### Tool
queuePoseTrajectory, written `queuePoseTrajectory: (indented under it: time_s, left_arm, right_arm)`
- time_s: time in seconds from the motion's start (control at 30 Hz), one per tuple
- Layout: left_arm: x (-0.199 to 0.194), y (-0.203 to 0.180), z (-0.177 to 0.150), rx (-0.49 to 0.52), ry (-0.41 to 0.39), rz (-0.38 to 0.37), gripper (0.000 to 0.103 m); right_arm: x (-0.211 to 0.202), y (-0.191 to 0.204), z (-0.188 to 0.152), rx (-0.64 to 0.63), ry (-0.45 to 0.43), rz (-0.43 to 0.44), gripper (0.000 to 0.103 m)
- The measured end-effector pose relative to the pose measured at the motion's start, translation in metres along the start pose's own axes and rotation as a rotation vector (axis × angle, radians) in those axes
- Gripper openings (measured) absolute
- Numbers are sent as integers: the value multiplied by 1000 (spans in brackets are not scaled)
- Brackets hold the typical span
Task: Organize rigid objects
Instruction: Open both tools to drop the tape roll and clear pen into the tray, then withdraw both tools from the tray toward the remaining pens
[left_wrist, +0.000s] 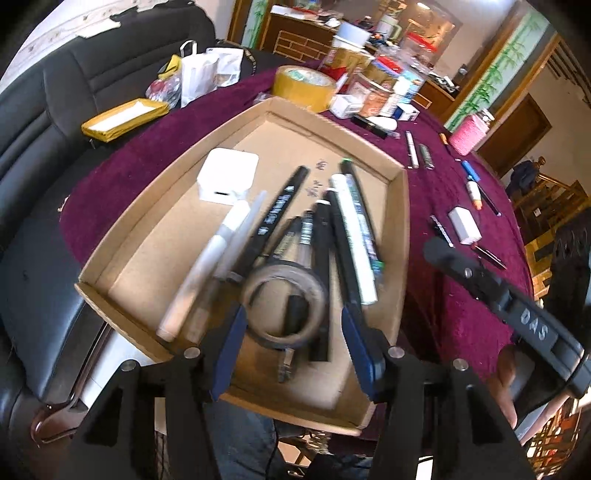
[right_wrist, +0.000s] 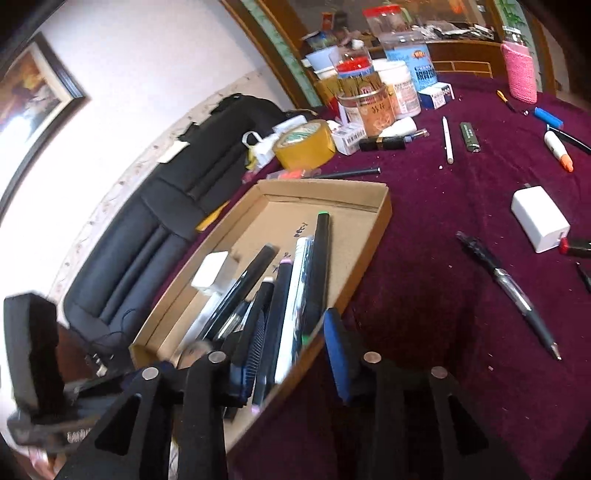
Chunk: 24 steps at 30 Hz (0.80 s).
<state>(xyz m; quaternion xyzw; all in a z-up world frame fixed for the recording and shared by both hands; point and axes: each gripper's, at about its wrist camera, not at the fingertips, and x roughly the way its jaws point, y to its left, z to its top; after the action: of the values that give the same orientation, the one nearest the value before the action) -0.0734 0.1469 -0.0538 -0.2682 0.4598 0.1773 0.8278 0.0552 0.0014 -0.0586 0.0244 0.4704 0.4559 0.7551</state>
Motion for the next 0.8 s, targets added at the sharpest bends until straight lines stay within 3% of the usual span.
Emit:
queuePoseTrajectory:
  time_s: [0.27, 0.53, 0.8]
  left_arm:
    - [-12, -49, -11, 74, -27, -23, 61]
    - [3, -109, -31, 184, 22, -52, 61]
    - [17, -134, -41, 204, 67, -71, 61]
  right_arm:
    - [-45, -31, -28, 8, -15, 24, 48]
    - [-73, -71, -45, 29, -44, -1, 48]
    - [-94, -96, -52, 16, -75, -43, 48]
